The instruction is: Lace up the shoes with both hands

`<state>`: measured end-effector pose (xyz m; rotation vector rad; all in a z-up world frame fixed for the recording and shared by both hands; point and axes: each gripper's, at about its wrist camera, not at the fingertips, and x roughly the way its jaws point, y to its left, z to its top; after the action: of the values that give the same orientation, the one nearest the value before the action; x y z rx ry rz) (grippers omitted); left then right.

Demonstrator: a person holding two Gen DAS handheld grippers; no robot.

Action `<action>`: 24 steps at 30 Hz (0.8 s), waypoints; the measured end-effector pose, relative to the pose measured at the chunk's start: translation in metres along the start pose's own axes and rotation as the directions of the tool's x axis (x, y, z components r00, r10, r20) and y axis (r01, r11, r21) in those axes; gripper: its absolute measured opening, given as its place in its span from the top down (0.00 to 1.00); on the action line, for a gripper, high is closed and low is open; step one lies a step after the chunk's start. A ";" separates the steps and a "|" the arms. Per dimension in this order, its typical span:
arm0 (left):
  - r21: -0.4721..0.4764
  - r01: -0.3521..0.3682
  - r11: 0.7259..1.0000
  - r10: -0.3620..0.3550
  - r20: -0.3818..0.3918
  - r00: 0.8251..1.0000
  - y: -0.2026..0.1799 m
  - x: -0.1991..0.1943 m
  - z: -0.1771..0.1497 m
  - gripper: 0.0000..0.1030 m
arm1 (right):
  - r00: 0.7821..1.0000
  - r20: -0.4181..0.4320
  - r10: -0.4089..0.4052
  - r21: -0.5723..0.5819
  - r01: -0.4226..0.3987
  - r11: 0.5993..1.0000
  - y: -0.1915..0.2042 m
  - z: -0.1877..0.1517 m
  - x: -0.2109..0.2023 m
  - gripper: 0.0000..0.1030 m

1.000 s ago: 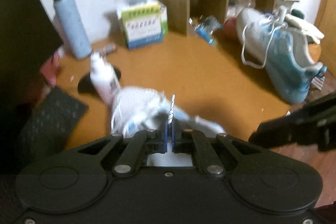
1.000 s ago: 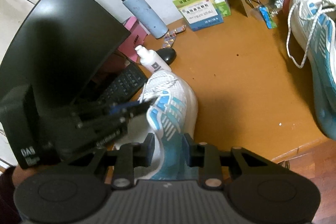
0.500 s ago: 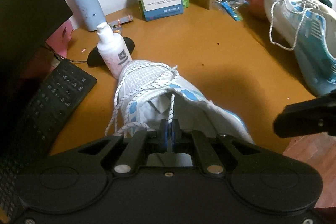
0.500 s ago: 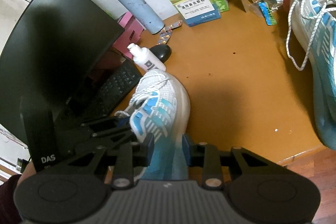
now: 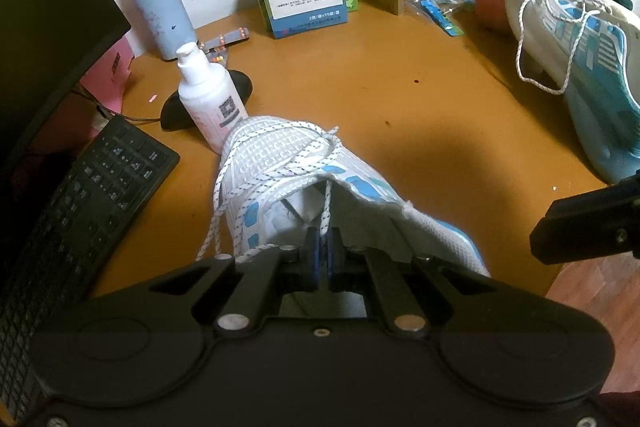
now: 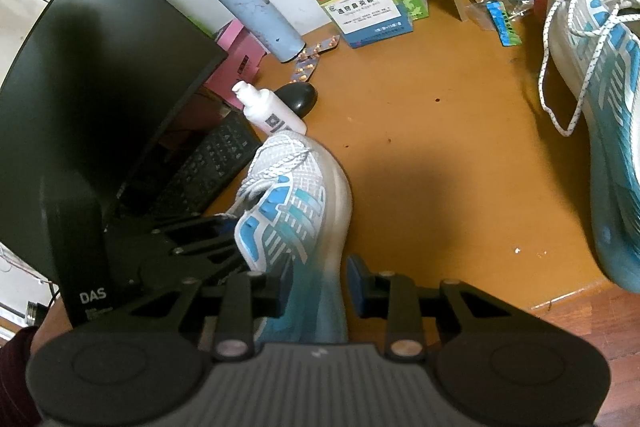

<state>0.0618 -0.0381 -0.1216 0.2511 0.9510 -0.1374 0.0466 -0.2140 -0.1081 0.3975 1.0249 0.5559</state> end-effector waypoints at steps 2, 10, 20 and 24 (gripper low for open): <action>0.003 0.002 1.000 -0.002 0.000 1.000 0.000 0.001 0.001 0.99 | 1.000 0.000 -0.002 -0.001 0.002 1.000 0.000 0.000 0.000 0.69; 0.007 0.010 1.000 -0.010 0.005 1.000 0.000 0.002 0.001 0.99 | 1.000 -0.001 -0.012 -0.003 0.012 1.000 0.000 0.001 -0.001 0.68; 0.012 0.024 1.000 -0.024 0.022 0.999 -0.001 0.004 0.003 0.99 | 1.000 -0.009 -0.018 -0.004 0.018 1.000 0.001 0.002 0.001 0.68; 0.020 0.023 1.000 -0.023 0.015 1.000 -0.002 0.005 0.004 0.99 | 1.000 -0.012 -0.019 -0.008 0.019 1.000 0.002 0.002 0.001 0.68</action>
<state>0.0669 -0.0408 -0.1238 0.2574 0.9379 -0.1702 0.0488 -0.2114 -0.1066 0.3772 1.0372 0.5454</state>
